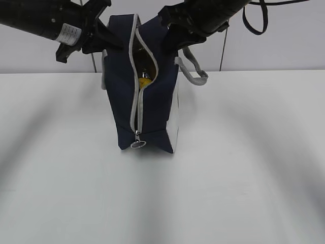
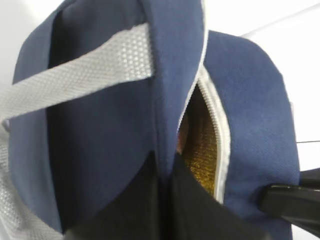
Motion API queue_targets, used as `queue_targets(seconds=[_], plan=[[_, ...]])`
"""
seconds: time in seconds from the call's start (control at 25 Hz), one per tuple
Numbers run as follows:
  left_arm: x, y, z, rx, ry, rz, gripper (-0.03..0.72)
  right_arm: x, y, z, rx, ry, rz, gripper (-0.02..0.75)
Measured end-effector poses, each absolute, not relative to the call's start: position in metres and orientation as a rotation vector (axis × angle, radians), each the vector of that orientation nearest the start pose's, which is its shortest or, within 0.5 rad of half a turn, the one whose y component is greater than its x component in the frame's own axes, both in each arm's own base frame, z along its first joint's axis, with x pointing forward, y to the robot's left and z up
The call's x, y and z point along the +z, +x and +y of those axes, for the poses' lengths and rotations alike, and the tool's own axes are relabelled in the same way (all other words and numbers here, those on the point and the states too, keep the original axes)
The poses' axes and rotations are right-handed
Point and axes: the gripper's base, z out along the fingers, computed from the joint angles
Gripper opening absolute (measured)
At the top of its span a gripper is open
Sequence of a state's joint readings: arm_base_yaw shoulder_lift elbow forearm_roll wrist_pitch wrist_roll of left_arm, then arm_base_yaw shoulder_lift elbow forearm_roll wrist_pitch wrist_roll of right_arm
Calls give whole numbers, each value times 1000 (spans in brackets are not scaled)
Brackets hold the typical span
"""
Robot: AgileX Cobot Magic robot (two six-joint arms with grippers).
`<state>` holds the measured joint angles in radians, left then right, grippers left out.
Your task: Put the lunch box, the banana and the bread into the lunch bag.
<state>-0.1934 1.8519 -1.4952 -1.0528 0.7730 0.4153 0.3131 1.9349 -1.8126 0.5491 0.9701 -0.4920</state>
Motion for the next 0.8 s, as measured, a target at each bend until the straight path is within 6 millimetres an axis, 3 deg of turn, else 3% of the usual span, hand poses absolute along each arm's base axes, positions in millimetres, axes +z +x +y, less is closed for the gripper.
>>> queue_targets(seconds=[0.28,0.52,0.8], plan=[[271,407,-137,-1124,-29,2388,-3,311,408,173,622,-756,2376,-6],[257,408,-137,-1098,6,2441,-3,286,415,177,650,-774,2455,-6],[254,407,-137,-1087,32,2465,-3,287,416,177,638,-792,2457,-5]])
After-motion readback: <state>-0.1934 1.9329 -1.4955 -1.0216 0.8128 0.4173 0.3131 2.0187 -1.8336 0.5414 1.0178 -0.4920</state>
